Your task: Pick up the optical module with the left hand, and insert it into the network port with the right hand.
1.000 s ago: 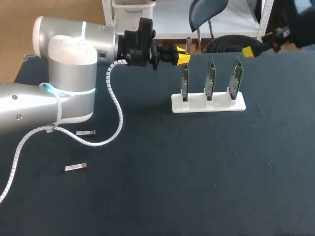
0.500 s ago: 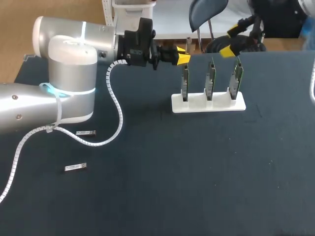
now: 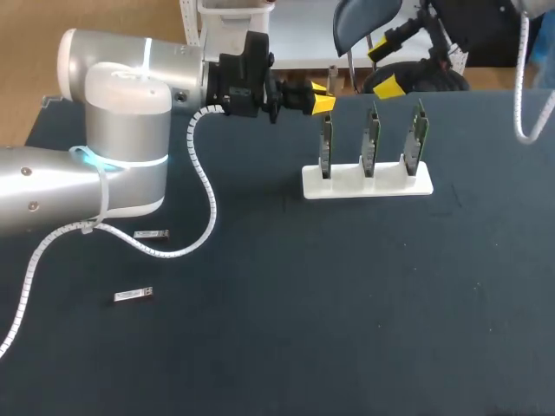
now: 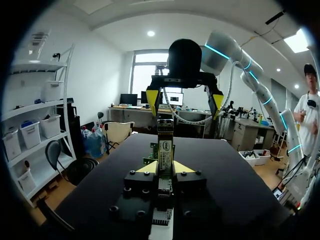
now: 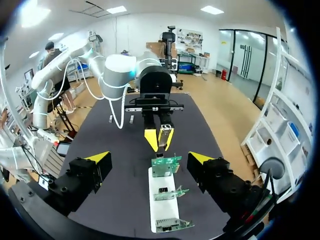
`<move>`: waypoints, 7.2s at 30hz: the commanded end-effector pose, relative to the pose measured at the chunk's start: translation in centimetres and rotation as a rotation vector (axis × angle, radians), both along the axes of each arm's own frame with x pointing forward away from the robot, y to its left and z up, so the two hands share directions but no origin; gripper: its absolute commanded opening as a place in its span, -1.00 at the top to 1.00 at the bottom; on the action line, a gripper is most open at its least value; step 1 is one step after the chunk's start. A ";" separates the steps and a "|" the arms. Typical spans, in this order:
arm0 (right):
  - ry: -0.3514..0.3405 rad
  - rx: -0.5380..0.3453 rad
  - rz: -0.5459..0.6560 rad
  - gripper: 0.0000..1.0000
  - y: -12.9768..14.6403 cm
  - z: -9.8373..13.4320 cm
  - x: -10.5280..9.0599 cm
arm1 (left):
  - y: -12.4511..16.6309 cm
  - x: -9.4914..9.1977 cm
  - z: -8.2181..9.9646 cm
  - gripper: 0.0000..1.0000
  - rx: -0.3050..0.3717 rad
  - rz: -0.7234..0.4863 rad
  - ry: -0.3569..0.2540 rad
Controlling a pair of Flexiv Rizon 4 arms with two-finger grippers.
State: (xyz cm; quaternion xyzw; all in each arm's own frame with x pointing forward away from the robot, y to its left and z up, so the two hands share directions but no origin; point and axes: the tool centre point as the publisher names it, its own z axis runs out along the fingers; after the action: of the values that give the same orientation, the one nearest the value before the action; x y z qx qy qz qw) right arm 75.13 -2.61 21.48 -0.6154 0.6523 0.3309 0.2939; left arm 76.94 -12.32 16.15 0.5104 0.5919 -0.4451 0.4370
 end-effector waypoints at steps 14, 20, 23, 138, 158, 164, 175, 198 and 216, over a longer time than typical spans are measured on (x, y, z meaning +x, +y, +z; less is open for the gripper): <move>0.173 0.091 0.138 -1.00 2.2 -0.8 1.0 | 0.0 0.2 0.0 1.00 0.002 -0.005 0.002; 0.142 0.109 0.068 -1.00 2.7 -0.8 1.2 | 0.0 0.2 0.0 1.00 0.002 -0.005 0.002; 0.132 0.113 0.051 -1.00 3.0 -0.8 1.2 | 0.0 0.2 0.0 1.00 0.002 -0.005 0.002; 0.146 0.121 0.033 1.00 5.5 -1.4 1.4 | 3.7 1.4 -3.0 -1.00 0.297 -0.069 0.026; 0.137 0.109 0.030 1.00 5.2 -1.2 1.4 | 3.5 0.4 -5.2 -1.00 0.367 -0.084 0.031; 0.134 0.109 0.031 1.00 5.2 -1.1 1.4 | 3.7 0.3 -5.2 -1.00 0.373 -0.080 0.031; 0.108 0.102 0.031 1.00 5.5 -0.9 0.8 | 3.8 -0.2 -5.4 -1.00 0.376 -0.081 0.042; 0.045 0.014 0.020 1.00 6.1 -2.4 0.9 | 3.8 -0.2 -5.3 -1.00 0.377 -0.080 0.039; 0.059 -0.026 0.095 1.00 6.0 -4.0 2.5 | 3.8 -0.2 -5.3 -1.00 0.377 -0.080 0.039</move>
State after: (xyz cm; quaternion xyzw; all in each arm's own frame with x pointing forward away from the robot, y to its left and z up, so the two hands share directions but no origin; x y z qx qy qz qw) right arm 76.52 3.17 17.70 -0.6354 0.6405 0.3434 0.2610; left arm 76.84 -8.54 10.75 0.5980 0.6510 -0.3549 0.3044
